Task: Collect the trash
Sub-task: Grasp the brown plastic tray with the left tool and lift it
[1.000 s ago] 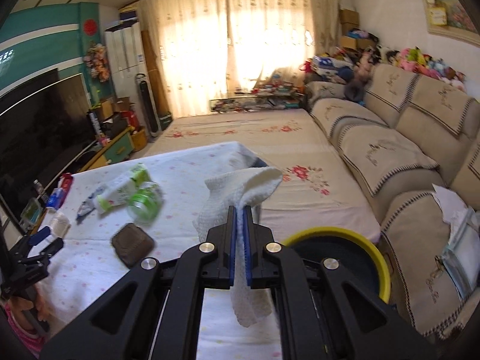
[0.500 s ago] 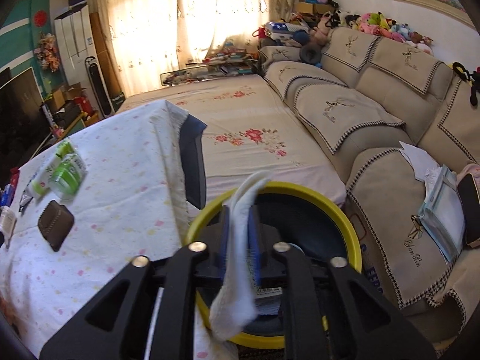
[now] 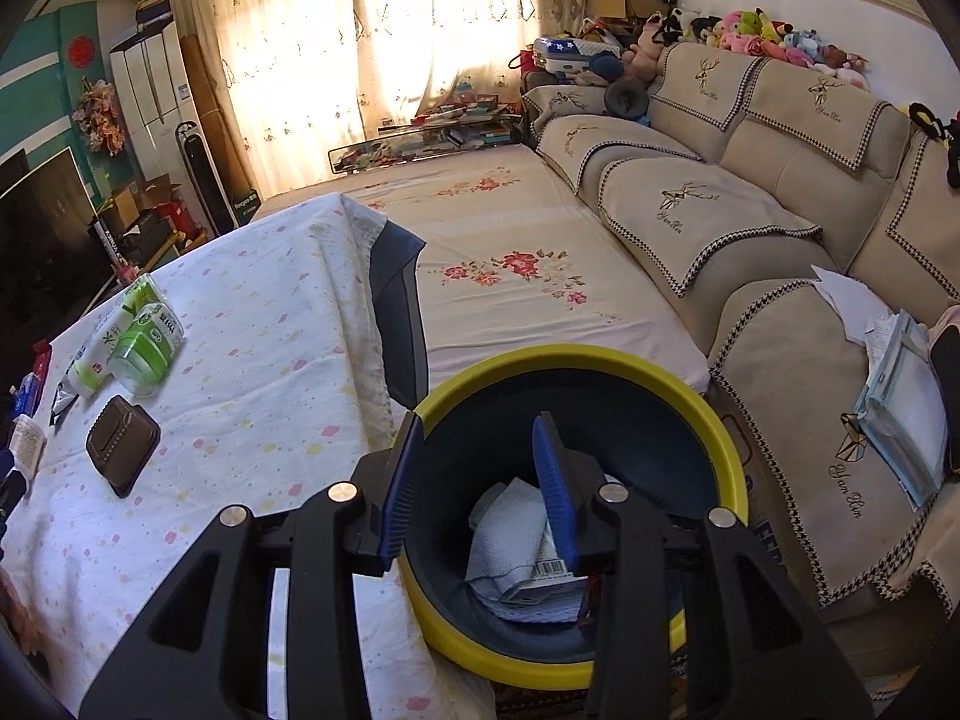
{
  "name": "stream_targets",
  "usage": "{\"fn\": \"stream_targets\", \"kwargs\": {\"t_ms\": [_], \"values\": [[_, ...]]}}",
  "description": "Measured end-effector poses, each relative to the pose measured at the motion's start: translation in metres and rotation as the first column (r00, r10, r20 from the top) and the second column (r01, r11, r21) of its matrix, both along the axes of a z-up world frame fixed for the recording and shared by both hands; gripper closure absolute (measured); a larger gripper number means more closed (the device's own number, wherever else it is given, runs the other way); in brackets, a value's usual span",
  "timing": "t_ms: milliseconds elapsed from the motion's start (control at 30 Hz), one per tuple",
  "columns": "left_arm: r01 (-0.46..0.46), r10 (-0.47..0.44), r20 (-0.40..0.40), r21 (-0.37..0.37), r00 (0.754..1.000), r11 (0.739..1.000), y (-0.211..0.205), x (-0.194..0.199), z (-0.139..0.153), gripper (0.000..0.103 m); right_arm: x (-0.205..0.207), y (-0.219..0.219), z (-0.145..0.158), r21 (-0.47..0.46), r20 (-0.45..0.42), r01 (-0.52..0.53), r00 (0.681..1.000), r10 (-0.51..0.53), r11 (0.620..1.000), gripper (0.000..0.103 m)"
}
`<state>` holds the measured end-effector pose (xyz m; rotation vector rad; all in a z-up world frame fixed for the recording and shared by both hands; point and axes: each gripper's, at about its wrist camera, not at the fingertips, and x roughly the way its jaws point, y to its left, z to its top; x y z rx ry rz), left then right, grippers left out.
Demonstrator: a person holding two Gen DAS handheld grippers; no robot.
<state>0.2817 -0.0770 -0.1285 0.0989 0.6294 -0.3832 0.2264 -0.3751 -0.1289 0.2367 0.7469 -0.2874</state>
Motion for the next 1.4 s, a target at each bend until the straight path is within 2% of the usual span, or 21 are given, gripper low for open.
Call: {"fn": "stream_targets", "kwargs": {"t_ms": [67, 367, 600, 933, 1000, 1233, 1400], "values": [[0.022, -0.022, -0.024, 0.005, 0.999, 1.000, -0.010, 0.003, -0.001, 0.014, -0.002, -0.001, -0.003, 0.013, 0.001, -0.006, 1.000, 0.006, 1.000, 0.066], [0.133, -0.128, -0.105, 0.042, 0.986, 0.990, -0.067, 0.030, -0.003, 0.012, -0.012, -0.015, -0.011, 0.068, 0.014, -0.001, 1.000, 0.000, 0.998, 0.065], [0.157, -0.147, -0.174, 0.046, 0.974, 0.987, -0.093, 0.064, -0.014, 0.012, -0.012, -0.020, -0.017, 0.095, 0.012, -0.001, 1.000, 0.000, 0.995, 0.065], [0.168, -0.149, -0.212, 0.073, 0.966, 0.983, -0.112, 0.088, -0.030, 0.012, -0.008, -0.024, -0.022, 0.115, 0.009, -0.011, 1.000, 0.010, 0.993, 0.065], [0.170, -0.147, -0.220, 0.088, 0.964, 0.982, -0.114, 0.090, -0.033, 0.015, -0.007, -0.025, -0.022, 0.118, 0.008, -0.010, 1.000, 0.009, 0.993, 0.065], [0.168, -0.139, -0.245, 0.102, 0.959, 0.980, -0.117, 0.092, -0.043, 0.037, -0.008, -0.027, -0.023, 0.124, 0.007, -0.010, 1.000, 0.009, 0.992, 0.065], [0.167, -0.142, -0.235, 0.094, 0.962, 0.981, -0.115, 0.088, -0.039, 0.039, -0.009, -0.027, -0.022, 0.126, 0.012, -0.013, 1.000, 0.011, 0.992, 0.065]]}}
